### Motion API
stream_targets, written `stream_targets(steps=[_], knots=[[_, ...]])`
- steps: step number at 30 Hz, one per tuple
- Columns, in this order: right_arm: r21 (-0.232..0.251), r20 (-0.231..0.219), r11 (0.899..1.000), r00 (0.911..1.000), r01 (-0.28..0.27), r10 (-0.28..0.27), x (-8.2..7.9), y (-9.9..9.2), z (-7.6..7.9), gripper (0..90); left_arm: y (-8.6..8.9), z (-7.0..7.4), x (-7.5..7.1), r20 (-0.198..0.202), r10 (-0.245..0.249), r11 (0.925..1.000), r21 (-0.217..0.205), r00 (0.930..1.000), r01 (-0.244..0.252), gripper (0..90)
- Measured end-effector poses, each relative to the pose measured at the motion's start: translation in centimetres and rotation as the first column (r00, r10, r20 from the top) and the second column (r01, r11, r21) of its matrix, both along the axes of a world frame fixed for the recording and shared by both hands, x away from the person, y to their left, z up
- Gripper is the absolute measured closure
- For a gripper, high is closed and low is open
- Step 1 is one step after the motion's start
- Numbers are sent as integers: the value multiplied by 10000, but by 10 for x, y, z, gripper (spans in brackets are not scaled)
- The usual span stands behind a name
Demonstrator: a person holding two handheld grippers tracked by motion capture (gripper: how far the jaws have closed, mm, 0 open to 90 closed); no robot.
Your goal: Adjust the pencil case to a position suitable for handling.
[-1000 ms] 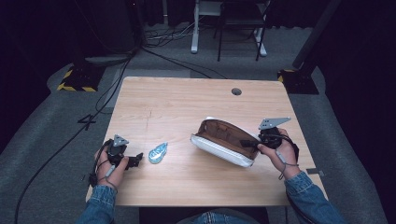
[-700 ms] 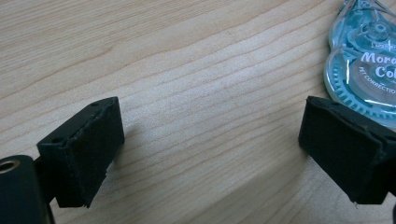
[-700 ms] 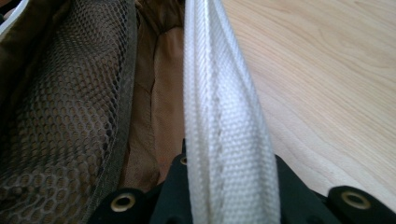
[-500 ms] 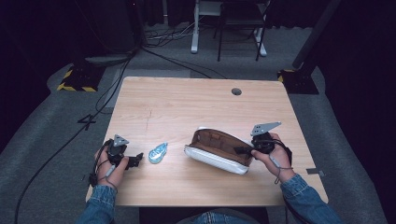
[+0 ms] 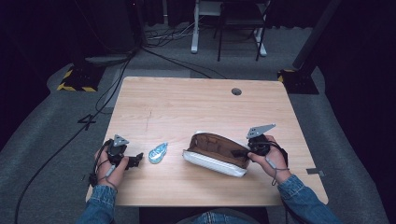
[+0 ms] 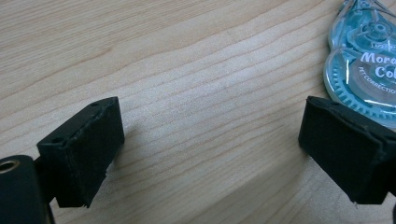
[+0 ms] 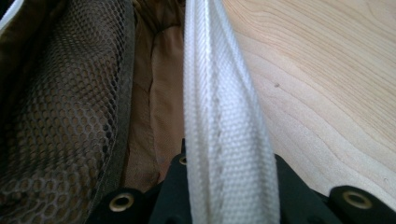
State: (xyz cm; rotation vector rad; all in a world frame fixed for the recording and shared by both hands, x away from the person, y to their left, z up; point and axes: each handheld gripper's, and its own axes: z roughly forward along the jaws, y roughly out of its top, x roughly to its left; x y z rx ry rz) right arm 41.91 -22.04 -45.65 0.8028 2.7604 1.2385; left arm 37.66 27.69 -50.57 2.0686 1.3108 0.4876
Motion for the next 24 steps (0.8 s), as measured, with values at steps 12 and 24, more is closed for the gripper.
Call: stream_targets(steps=[12,24], knots=[[-349,146,9992,9997,180,-175,1,3,-4,720,0,0,0,14,-5,10000,18,10000,5,71],[-182,830,9976,9945,661,-644,-1,3,5,401,0,0,1,-8,-18,10000,-2,10000,18,68]])
